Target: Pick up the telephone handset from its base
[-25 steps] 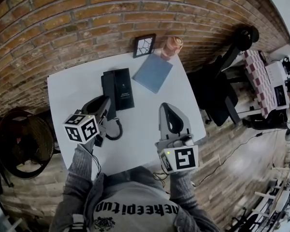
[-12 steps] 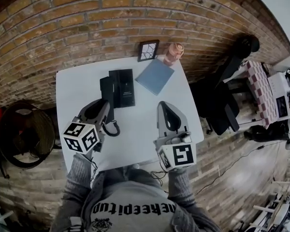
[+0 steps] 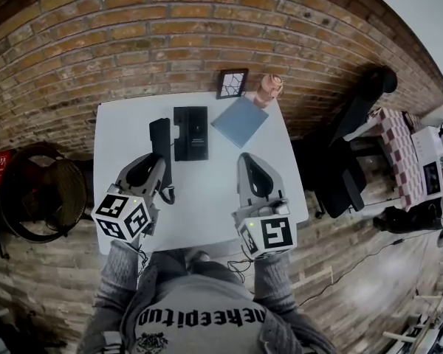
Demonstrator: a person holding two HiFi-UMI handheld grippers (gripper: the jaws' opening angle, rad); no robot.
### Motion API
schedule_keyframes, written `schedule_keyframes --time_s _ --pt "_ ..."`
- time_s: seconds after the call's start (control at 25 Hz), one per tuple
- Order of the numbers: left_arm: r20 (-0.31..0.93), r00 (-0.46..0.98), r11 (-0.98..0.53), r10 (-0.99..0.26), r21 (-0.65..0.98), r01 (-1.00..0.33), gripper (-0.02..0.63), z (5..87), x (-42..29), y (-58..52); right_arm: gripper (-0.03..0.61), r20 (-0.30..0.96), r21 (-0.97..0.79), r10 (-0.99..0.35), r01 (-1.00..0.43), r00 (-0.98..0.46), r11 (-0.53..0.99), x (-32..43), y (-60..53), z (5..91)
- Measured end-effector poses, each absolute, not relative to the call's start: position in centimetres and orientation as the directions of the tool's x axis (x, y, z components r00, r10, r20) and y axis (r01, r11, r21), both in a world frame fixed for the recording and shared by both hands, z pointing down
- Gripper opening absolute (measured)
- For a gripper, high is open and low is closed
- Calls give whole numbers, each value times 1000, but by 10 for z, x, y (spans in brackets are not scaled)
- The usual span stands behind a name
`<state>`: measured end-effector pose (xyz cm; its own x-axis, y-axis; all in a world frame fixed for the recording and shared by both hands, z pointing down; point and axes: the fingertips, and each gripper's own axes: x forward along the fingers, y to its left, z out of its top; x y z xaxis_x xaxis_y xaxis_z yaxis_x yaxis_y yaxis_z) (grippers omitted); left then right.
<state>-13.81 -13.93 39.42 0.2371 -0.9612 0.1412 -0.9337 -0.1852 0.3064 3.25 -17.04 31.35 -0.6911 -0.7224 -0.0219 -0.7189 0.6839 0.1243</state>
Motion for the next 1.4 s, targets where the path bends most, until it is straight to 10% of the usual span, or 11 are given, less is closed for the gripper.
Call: schedule_keyframes --time_s 1.4 --pt "-80 -6 -5 -997 135 -991 67 301 -114 -39 5 -116 153 -664 -673 -739 723 79 -103 275"
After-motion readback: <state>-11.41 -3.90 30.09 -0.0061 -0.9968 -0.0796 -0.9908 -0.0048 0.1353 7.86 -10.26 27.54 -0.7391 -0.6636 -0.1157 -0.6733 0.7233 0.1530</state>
